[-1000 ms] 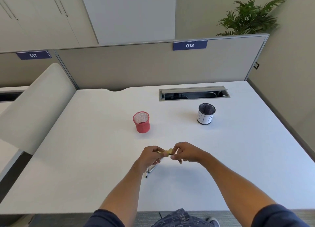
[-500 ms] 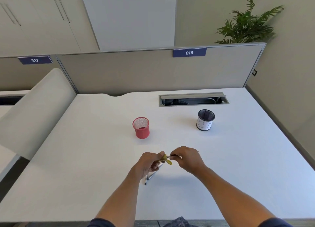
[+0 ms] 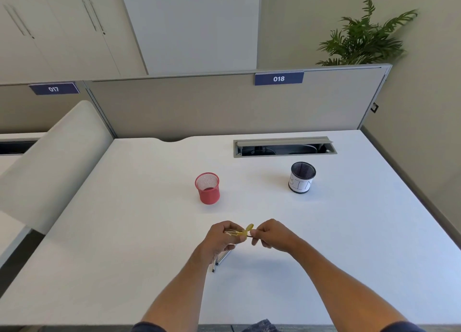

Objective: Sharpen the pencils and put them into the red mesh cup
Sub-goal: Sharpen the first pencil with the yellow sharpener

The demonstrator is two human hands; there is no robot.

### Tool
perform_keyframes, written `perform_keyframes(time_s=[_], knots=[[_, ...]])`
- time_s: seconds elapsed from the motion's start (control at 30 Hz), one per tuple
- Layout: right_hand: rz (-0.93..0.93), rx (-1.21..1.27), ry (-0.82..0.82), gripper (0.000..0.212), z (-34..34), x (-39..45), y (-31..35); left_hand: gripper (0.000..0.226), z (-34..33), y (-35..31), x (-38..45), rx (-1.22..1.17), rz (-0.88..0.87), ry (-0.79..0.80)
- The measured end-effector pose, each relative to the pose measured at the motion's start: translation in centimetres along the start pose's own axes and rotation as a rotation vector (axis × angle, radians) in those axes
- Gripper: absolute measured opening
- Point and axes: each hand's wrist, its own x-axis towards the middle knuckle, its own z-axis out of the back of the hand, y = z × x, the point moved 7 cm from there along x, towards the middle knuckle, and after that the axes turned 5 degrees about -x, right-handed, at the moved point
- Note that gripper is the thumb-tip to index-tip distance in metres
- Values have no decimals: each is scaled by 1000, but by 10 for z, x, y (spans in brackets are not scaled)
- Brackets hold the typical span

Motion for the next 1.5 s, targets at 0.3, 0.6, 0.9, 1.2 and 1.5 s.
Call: perform_keyframes(time_s=[0.3,0.6,0.9,1.2,1.5], knots=[[258,-423,-339,8,15,-14,18,36,-5,6,-4,-122,168,-53],[179,-436,-384,17,10,-18,10,18,-7,3,-2,-75,83,35],[-68,132,143,30,-16,-13,-19,18,-5,4,-2,206,22,58],[227,-423,-356,14,4,-16,-2,55,-6,16,-6,121,195,37],[80,-249,-178,28,-7,-12,-15,36,1,15,-1,316,25,85]])
